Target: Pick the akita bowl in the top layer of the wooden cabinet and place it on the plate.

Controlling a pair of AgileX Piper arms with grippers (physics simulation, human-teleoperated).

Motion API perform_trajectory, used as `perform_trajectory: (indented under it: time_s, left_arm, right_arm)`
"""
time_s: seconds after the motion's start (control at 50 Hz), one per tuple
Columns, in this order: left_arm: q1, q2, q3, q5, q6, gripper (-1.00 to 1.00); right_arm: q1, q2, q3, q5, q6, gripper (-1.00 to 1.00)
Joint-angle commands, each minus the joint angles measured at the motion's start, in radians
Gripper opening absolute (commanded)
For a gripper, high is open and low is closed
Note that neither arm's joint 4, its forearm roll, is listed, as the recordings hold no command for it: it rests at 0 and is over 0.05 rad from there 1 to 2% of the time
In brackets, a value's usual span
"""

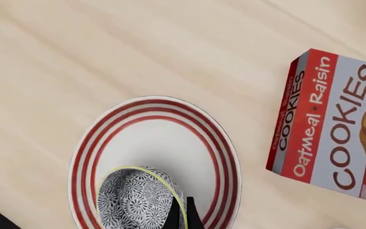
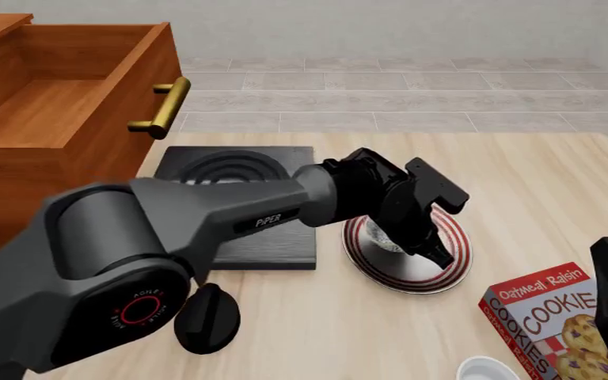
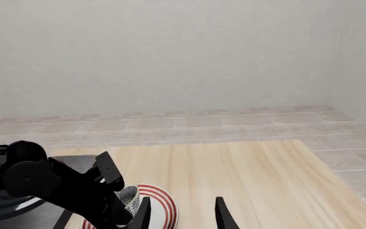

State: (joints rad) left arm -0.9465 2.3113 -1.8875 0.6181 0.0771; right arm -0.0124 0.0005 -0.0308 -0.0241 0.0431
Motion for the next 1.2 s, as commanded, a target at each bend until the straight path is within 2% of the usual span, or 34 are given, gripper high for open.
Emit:
perform_trajectory:
  time_s: [0.02, 0.26, 0.28, 0.88, 1.2]
  left_arm:
    - [-0.011, 0.003, 0.002, -0.011, -0.01, -1.0]
    - [-0.022, 0.009, -0.002, -0.004, -0.03, -1.0]
    - [-0.024, 0.009, -0.002, -0.002, -0.031, 1.0]
    - [-0.062, -0.011, -0.022, 0.025, -0.055, 1.0]
    - [-0.054, -0.042, -0.04, 0.055, -0.034, 1.0]
  right_arm:
    - [-0.001, 0.0, 0.0, 0.0, 0.001, 1.0]
    - [-0.001, 0.0, 0.0, -0.001, 0.0, 1.0]
    - [0.0, 0.0, 0.0, -0.002, 0.0, 1.0]
    - [0.0, 0.0, -0.001, -0.003, -0.004, 1.0]
    - [0.003, 0.0, -0.001, -0.006, -0.009, 1.0]
